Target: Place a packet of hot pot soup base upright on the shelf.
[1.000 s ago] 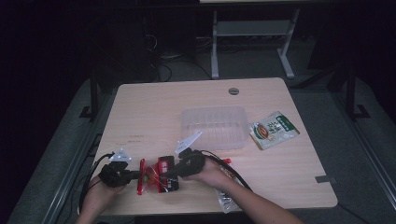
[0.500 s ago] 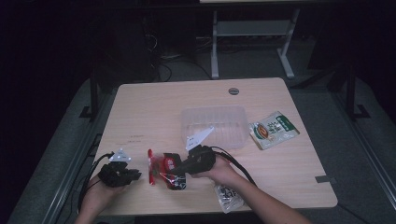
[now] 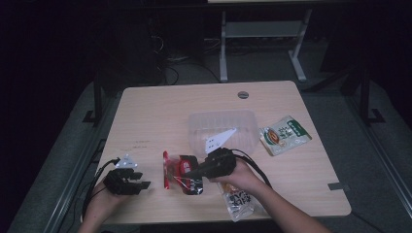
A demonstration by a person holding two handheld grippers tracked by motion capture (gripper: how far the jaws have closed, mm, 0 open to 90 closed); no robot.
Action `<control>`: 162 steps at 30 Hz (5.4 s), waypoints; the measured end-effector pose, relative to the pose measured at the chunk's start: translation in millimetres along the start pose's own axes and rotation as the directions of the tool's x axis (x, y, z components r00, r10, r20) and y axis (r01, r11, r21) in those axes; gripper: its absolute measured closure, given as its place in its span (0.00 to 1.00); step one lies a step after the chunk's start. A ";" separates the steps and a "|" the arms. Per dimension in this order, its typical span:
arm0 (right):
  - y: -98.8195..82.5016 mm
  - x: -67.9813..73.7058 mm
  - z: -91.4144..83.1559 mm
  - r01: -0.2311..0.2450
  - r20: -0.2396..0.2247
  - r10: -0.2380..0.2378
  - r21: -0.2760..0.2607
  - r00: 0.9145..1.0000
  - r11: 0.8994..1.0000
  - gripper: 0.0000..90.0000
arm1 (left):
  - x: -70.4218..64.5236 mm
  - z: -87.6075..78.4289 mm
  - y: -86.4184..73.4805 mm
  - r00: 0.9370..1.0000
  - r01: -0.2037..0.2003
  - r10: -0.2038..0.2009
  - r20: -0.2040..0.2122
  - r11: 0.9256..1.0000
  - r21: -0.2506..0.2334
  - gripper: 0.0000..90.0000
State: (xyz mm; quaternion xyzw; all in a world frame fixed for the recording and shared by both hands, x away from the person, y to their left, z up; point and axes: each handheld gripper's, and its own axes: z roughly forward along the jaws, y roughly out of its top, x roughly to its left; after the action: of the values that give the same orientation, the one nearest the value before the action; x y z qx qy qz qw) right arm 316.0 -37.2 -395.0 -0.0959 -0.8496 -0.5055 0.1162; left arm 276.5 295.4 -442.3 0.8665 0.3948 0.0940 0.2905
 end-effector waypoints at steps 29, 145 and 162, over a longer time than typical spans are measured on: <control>3.5 -18.7 -92.6 0.011 0.169 0.006 -0.099 0.986 0.995 1.00 | 0.5 2.7 0.7 1.000 -0.013 0.013 -0.003 1.000 -0.012 0.46; -1.8 -74.6 -95.7 -0.125 0.369 0.181 -0.171 0.912 0.977 0.29 | -0.9 7.1 0.7 0.999 -0.030 0.030 0.021 1.000 -0.008 0.45; -12.6 -46.3 -111.2 -0.104 0.430 0.127 -0.076 0.894 0.992 0.27 | -6.5 5.0 3.4 0.998 -0.051 0.052 0.043 0.998 -0.025 0.42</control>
State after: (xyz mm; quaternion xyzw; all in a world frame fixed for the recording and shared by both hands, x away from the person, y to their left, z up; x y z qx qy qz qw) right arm 367.9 -143.2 -367.7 -0.2593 -0.8338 -0.4849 -0.0487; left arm 276.1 286.7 -444.0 0.8747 0.3646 0.0873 0.3070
